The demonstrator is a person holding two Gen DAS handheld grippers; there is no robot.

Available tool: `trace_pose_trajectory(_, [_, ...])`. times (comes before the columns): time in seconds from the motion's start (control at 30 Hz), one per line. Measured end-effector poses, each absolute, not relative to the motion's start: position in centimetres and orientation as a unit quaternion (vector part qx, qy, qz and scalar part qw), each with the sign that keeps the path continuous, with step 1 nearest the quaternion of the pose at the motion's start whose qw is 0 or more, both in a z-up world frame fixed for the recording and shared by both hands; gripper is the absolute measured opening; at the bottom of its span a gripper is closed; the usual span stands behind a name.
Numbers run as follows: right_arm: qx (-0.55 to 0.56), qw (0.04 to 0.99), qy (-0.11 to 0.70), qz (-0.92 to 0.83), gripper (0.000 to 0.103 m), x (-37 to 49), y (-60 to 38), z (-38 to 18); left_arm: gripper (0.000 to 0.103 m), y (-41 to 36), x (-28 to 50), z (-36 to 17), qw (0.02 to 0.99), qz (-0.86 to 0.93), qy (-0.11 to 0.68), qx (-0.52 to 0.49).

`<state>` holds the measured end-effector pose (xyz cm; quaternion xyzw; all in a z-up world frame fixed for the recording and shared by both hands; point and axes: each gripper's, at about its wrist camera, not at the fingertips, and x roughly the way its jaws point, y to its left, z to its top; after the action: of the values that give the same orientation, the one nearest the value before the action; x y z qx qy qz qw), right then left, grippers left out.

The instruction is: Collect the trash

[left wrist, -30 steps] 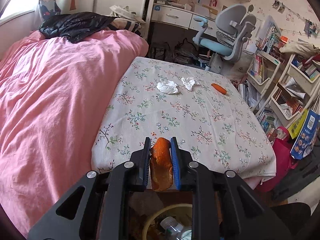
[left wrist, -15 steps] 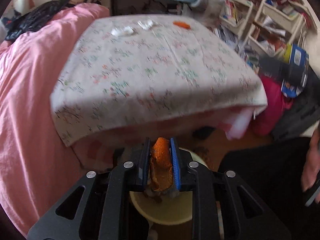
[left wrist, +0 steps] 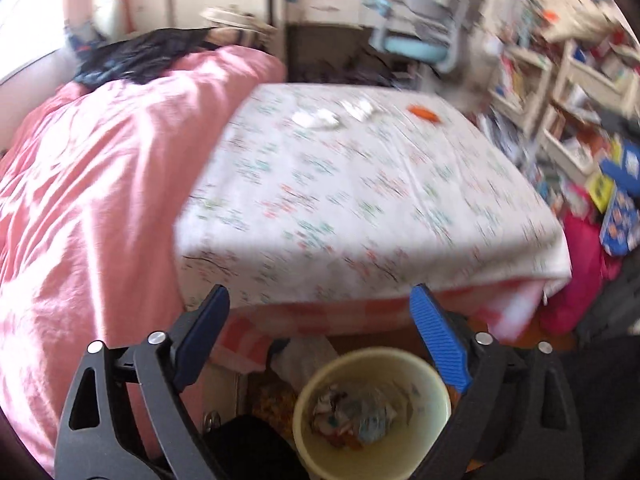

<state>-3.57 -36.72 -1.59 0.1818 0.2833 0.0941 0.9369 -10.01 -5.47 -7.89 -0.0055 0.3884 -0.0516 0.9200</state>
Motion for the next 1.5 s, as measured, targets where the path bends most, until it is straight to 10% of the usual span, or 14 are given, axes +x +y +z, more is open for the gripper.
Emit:
trace_pose_trajectory(0.33, [0.123, 0.945, 0.285, 0.104, 0.091, -3.9, -34.9, -1.8, 0.094, 0.8, -9.5, -6.9, 0.927, 0.034, 0.347, -0.135])
trace_pose_trajectory(1.5, [0.115, 0.943, 0.295, 0.099, 0.091, -3.9, -34.8, -2.2, 0.096, 0.6, -10.5, -5.7, 0.944, 0.047, 0.304, -0.116])
